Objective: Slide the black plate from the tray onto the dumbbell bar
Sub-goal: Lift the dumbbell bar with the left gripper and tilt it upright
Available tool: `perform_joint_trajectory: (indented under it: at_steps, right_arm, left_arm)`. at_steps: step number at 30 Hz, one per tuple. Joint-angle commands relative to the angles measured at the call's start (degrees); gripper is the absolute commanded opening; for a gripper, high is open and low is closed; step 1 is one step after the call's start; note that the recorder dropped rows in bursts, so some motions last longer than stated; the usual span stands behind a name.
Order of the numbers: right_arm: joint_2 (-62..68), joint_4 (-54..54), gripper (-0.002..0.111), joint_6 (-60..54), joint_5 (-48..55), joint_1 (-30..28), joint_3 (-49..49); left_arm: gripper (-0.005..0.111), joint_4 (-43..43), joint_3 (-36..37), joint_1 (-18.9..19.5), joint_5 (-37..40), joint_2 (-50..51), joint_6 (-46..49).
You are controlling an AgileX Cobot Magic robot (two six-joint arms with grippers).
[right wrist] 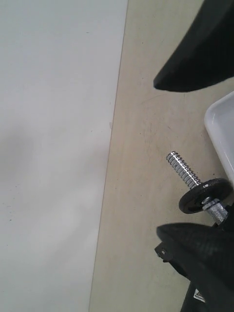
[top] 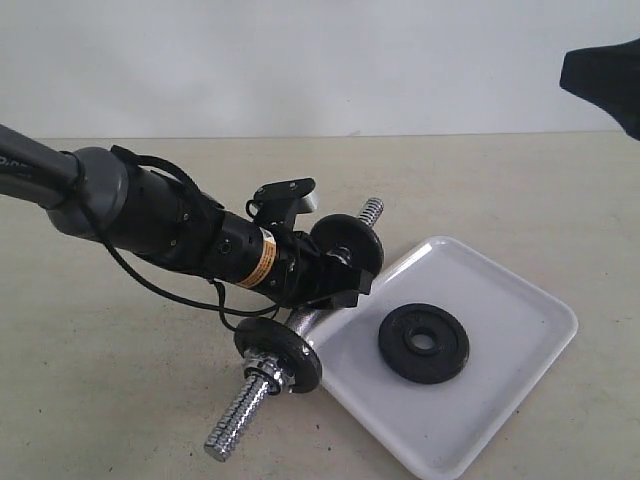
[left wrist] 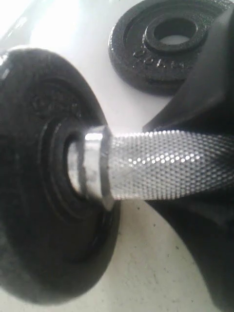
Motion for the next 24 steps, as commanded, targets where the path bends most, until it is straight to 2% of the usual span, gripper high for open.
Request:
perform_joint_trajectory:
  at_steps: [1,24]
  right_arm:
    - [-0.03,0.16,0.069,0.07,-0.38,0.05,0.07]
    - [-0.03,0.16,0.069,0.07,-0.37,0.05,0.07]
  left_arm:
    - [0.004,2.25,0.53,-0.57,0.93,1.23,3.56]
    - [0.004,2.25,0.45,-0.57,4.61,1.23,7.19]
